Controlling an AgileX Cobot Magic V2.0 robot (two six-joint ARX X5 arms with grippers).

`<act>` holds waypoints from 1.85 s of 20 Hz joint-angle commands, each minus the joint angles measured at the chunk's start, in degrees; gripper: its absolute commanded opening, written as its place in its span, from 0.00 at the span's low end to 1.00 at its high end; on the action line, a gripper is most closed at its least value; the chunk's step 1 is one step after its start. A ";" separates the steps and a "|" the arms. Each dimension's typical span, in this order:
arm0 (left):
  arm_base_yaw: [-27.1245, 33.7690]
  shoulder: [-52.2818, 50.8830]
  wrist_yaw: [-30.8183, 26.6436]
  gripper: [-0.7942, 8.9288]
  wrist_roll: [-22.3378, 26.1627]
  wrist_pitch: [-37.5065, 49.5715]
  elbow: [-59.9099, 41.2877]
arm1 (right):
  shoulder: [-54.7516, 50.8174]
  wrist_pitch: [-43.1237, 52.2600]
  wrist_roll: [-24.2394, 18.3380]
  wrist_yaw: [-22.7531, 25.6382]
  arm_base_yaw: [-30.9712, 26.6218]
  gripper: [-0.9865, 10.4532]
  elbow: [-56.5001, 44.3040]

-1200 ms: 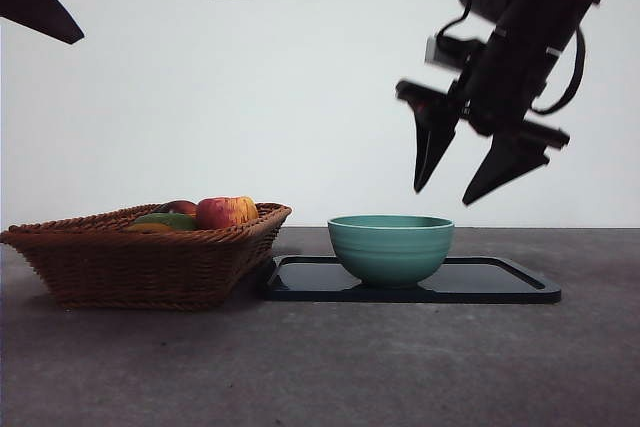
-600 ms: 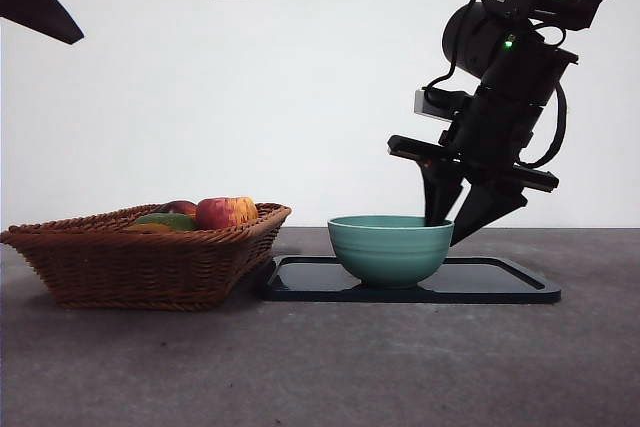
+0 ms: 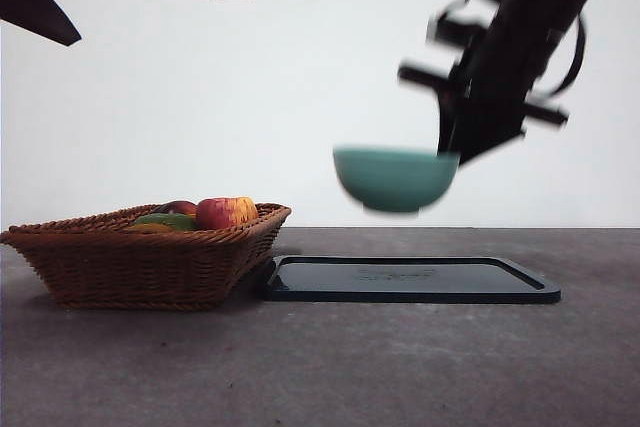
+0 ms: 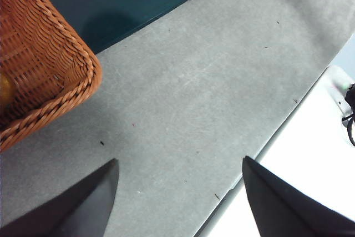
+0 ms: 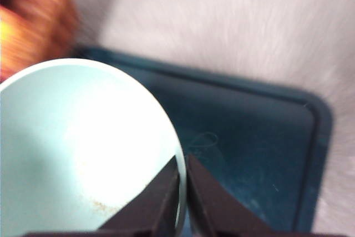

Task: Pick up the wifruite, put it on the bowl, pick up the plate, put it on desk

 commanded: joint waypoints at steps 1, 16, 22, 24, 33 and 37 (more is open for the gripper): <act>-0.33 0.33 0.24 0.44 0.70 -0.15 0.90 | -3.87 -3.02 -0.68 0.00 0.94 0.10 1.16; -0.33 0.33 0.24 0.44 0.70 -0.76 0.90 | -30.88 -13.14 1.51 5.03 15.19 0.10 -15.10; -0.33 0.33 0.24 0.44 0.70 -0.76 0.90 | -30.56 -1.09 5.95 6.67 17.16 0.10 -28.72; -0.33 0.33 0.24 0.44 0.70 -0.68 0.90 | -29.16 2.78 7.58 6.40 17.29 0.10 -32.17; -0.33 0.31 0.24 0.44 0.26 -0.79 0.90 | -17.94 10.56 7.76 8.02 18.16 0.10 -33.92; -0.33 0.31 0.24 0.44 0.28 -0.87 0.90 | -17.38 11.13 7.76 7.93 18.47 0.10 -33.92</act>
